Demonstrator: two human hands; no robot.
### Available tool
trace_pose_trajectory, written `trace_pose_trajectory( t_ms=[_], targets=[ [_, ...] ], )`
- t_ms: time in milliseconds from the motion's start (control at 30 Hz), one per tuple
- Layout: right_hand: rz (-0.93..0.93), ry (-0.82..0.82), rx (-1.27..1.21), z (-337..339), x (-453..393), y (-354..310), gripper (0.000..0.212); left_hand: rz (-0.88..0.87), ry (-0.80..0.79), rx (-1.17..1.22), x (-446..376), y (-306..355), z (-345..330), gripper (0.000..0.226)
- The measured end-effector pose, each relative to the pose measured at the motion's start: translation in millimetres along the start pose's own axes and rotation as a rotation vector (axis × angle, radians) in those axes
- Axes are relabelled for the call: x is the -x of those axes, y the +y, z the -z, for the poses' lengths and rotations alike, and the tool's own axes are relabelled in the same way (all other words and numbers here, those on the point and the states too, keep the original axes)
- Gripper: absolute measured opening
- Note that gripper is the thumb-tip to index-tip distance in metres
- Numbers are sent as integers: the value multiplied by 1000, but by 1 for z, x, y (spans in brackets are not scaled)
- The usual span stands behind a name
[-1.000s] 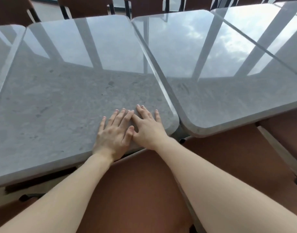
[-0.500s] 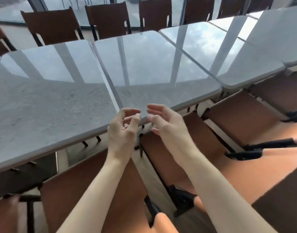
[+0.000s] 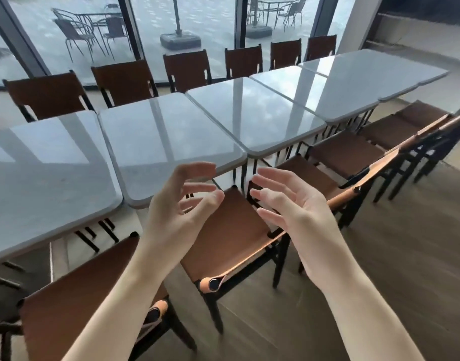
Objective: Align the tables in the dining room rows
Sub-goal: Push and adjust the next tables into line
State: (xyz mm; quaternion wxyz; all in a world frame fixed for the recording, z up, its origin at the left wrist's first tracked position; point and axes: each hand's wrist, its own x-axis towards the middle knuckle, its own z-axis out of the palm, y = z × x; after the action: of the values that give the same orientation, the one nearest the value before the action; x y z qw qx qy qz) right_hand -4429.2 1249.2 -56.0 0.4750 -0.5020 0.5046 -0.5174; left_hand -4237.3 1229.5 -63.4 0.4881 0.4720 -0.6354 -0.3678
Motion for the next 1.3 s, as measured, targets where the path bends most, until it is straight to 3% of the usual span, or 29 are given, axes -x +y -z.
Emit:
trace_pose_trajectory(
  t_ms=[133, 433, 800, 967, 1100, 1300],
  targets=[
    [40, -25, 35, 31, 6, -16, 28, -93, -85, -109, -23, 31, -7, 31],
    [119, -18, -16, 79, -31, -36, 28, -135, -81, -104, -66, 42, -46, 34],
    [54, -58, 12, 140, -143, -40, 25, -1, 33, 0, -155, 9, -116, 35],
    [15, -49, 26, 164, -188, -28, 24, 33, 20, 12, -187, -2, -156, 21],
    [-14, -76, -2, 167, -211, -23, 24, 70, 26, -10, -196, 1, -162, 15],
    [-11, -206, -43, 158, -231, -18, 23, 122, 163, -49, -187, -5, -151, 20]
  ],
)
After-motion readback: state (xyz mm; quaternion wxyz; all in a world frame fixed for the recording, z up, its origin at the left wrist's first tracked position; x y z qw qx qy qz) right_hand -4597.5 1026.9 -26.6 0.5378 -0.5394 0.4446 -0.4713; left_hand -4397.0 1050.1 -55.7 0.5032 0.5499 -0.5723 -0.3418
